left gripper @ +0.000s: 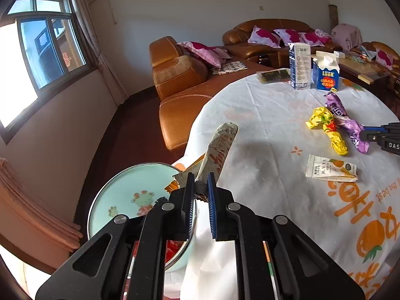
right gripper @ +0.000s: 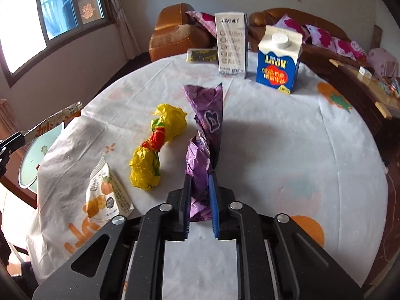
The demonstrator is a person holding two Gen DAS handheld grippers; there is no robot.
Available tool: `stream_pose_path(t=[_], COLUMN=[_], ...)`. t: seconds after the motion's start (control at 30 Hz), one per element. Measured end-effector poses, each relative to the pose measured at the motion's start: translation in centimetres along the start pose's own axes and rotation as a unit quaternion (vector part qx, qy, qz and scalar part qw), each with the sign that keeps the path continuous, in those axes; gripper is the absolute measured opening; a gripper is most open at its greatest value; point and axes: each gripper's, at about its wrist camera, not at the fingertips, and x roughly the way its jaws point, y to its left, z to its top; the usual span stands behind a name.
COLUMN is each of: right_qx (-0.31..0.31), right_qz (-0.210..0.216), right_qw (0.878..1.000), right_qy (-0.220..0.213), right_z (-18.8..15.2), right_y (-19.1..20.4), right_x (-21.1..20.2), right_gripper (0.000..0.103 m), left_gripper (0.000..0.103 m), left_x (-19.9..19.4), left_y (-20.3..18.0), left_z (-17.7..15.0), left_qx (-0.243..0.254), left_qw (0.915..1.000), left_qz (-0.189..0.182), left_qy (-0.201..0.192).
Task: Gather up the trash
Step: 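Grasp the white paper wrapper with the left tool while the right tool grasps the purple wrapper, then carry both wrappers over the blue bin and open both tools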
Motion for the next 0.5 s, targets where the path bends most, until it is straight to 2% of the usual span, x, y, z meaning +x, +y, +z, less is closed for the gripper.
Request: stream_pose_path(t=[0.17,0.27,0.5], right_qx=[-0.023,-0.036,-0.065], right_qz=[-0.001,0.002,0.007], right_qw=[0.999,0.997,0.995], right_qy=[-0.041,-0.064,-0.081], right_z=[0.5,1.0,2.0], right_y=[0.8,1.5,3.3], right_x=[-2.0,-3.0,-3.6], right_gripper=[0.004,0.004,0.003], left_gripper=[0.01,0.01,0.008], left_x=[-0.6,-0.8,-1.1], left_y=[1.9,2.7,3.7], left_z=[-0.4,-0.5,-0.6], left_qx=[-0.014,-0.018,-0.025], left_qw=[0.9998,0.9997,0.9994], left_qz=[0.011,0.017,0.025], left_qy=[-0.001,-0.001,-0.003])
